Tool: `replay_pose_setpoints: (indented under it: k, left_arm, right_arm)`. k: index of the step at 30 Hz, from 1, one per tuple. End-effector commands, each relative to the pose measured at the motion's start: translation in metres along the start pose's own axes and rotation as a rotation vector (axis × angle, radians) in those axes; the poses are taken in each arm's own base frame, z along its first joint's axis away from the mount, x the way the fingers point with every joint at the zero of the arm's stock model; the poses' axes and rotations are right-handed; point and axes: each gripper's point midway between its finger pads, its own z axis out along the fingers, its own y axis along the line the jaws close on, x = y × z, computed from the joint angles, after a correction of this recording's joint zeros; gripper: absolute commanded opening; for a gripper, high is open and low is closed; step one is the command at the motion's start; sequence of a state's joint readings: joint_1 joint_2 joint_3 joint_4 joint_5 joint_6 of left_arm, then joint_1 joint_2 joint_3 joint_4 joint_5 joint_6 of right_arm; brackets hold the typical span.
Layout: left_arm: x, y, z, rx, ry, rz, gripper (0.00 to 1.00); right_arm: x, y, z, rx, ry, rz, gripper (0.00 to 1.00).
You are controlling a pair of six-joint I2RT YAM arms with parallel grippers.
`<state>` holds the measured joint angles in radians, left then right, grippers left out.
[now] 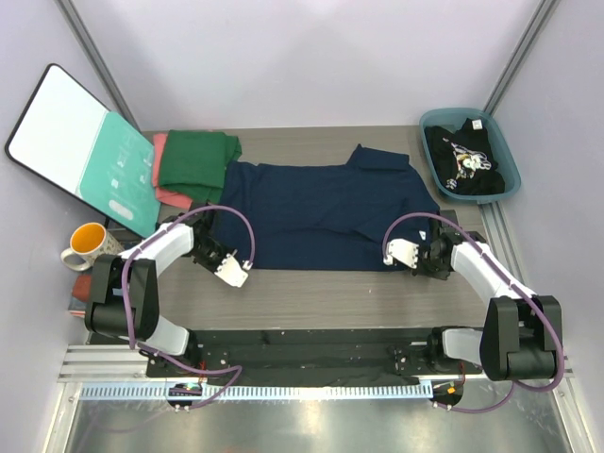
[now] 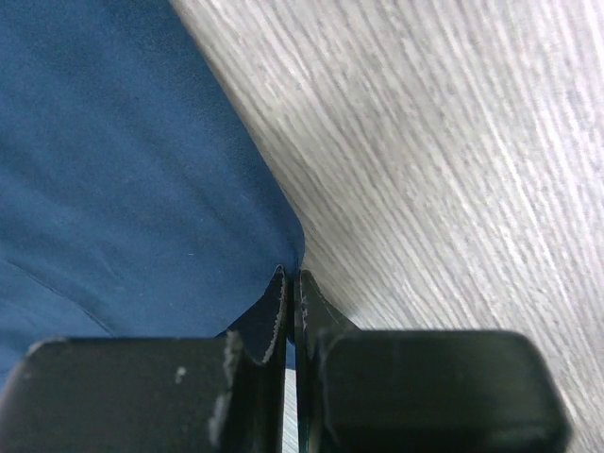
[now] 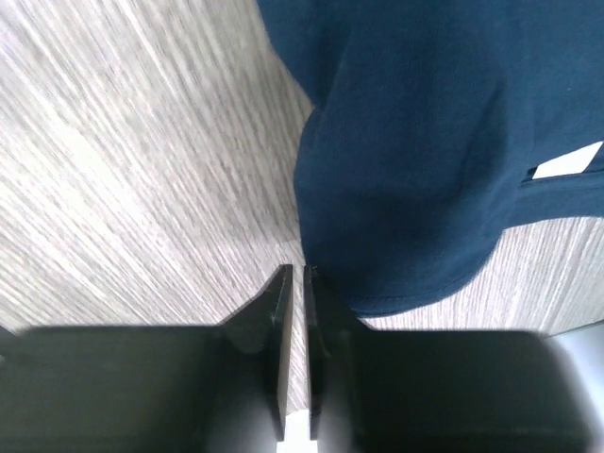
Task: Fold and stack the t-shirts
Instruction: Fold the flattened tshirt in 1/3 of the way
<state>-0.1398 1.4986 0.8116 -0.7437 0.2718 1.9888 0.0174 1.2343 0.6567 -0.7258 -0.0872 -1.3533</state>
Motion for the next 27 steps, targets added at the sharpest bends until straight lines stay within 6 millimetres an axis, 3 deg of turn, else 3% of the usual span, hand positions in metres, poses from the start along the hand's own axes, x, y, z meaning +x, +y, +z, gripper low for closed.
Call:
replay_pose_setpoints:
  k: [1, 4, 6, 8, 13, 22, 25, 27]
  left_arm:
    - [-0.003, -0.009, -0.008, 0.04, 0.0, -0.026, 0.0]
    - [-0.003, -0.009, -0.008, 0.034, -0.004, -0.03, 0.0]
    - [-0.005, -0.009, -0.006, 0.03, -0.009, -0.027, 0.0]
    - [-0.005, -0.009, -0.005, 0.027, -0.013, -0.022, 0.0]
    - [-0.007, -0.007, -0.005, 0.012, -0.019, -0.016, 0.0]
    - [-0.006, -0.004, -0.007, 0.005, -0.016, -0.015, 0.0]
    - [-0.006, -0.005, -0.007, 0.009, -0.016, -0.018, 0.0]
    - [-0.006, -0.005, -0.008, 0.012, -0.013, -0.018, 0.0]
  right_arm:
    - [-0.001, -0.001, -0.007, 0.015, -0.01, -0.006, 0.24]
    - [-0.012, -0.006, -0.016, 0.024, -0.062, 0.002, 0.44]
    - [-0.015, -0.006, -0.015, 0.019, -0.075, -0.007, 0.52]
    - [-0.011, -0.002, -0.007, 0.014, -0.061, -0.016, 0.53]
    - [-0.009, -0.018, 0.007, 0.084, -0.053, 0.001, 0.53]
    - [-0.006, -0.023, 0.031, 0.059, -0.034, 0.005, 0.48]
    - [-0.004, -0.024, 0.037, 0.054, -0.024, 0.006, 0.41]
    - [-0.002, -0.022, 0.039, 0.045, -0.015, 0.004, 0.29]
